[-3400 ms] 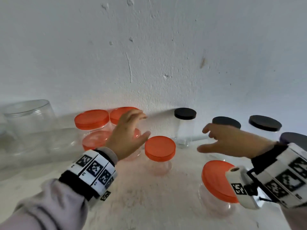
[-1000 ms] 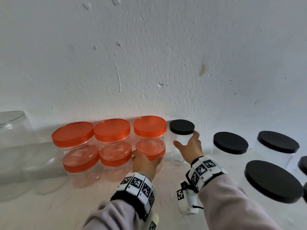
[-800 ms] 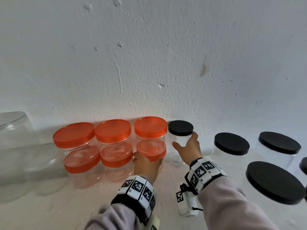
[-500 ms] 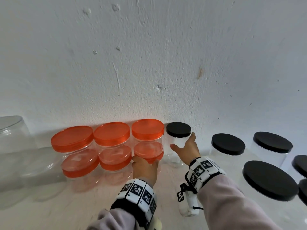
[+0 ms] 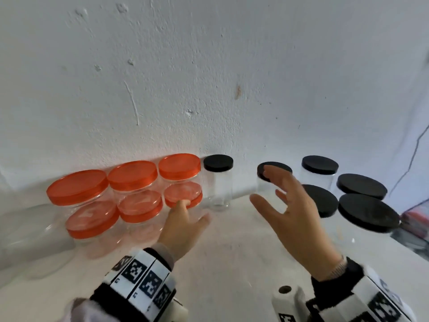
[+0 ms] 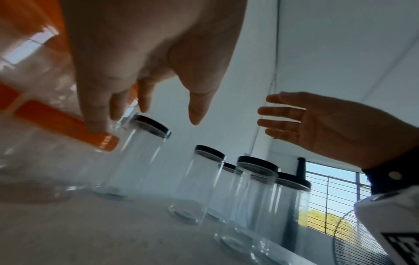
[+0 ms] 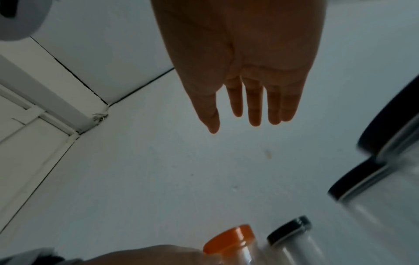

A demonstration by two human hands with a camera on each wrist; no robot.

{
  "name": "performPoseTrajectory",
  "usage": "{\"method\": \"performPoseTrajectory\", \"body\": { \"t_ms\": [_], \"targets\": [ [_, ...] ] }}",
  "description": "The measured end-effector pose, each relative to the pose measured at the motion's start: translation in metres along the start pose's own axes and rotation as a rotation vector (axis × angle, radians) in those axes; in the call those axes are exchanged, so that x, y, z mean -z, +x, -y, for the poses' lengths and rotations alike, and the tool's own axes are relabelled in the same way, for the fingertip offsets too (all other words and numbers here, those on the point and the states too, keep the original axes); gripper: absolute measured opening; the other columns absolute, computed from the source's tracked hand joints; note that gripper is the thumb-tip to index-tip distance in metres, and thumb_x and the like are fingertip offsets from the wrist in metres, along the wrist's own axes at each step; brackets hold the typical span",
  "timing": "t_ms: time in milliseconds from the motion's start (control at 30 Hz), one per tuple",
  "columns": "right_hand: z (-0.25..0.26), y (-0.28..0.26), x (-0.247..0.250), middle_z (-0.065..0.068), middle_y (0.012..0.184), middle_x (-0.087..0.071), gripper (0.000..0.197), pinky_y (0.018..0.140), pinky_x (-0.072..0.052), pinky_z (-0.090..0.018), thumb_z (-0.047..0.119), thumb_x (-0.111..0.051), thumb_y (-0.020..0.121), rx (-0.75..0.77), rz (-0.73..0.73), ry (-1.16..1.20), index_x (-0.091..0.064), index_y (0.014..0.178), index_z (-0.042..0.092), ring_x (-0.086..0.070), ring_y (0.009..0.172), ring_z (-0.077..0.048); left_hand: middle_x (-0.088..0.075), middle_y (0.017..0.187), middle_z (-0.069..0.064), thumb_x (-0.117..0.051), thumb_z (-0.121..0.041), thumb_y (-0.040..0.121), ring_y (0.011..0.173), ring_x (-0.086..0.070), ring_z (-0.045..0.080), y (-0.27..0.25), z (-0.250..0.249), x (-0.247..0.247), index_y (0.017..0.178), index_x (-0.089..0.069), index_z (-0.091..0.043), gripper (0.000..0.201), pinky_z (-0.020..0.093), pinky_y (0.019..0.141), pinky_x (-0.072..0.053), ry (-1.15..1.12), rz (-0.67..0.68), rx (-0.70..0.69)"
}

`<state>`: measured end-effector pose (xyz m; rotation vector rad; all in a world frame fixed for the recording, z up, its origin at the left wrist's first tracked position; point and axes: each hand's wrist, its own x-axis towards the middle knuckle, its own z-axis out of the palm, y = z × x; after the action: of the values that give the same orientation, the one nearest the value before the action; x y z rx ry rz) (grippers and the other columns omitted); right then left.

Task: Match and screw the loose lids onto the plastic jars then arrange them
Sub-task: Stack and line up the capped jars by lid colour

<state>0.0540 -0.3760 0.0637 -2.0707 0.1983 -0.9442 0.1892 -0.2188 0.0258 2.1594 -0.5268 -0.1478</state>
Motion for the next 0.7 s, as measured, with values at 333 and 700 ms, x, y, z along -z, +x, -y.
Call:
{"method": "performPoseTrajectory", "body": {
  "t_ms": [333,700],
  "targets": [
    [-0.032,-0.025,0.117,0.01,0.111,-0.059,0.032,0.084,-0.039,-0.017,0.022,-0.068,0.082,-0.048,-0.223,-0.24,-0.062,0.114,0.021,-0.056,0.103,-0.01,-0.047,0.138,-0.007,-0.066,-0.044,0.082,0.121,-0.045,0.004,-0.034,-0.061,-0.043,0.135,-0.039,-0.027,0.062,0.02,0.096,-0.04,-0.027,0.251,-0.274],
    [-0.09,-0.022,0.169,0.033,0.136,-0.033,0.063,0.112,-0.021,-0.031,0.058,-0.059,0.066,-0.133,0.142,-0.342,-0.047,0.126,0.043,-0.014,0.139,0.007,-0.022,0.153,-0.01,-0.077,-0.052,0.069,0.138,-0.024,0.004,-0.023,-0.118,-0.118,0.149,-0.008,-0.033,0.106,0.032,0.113,-0.029,-0.064,0.267,-0.269]
  ]
}}
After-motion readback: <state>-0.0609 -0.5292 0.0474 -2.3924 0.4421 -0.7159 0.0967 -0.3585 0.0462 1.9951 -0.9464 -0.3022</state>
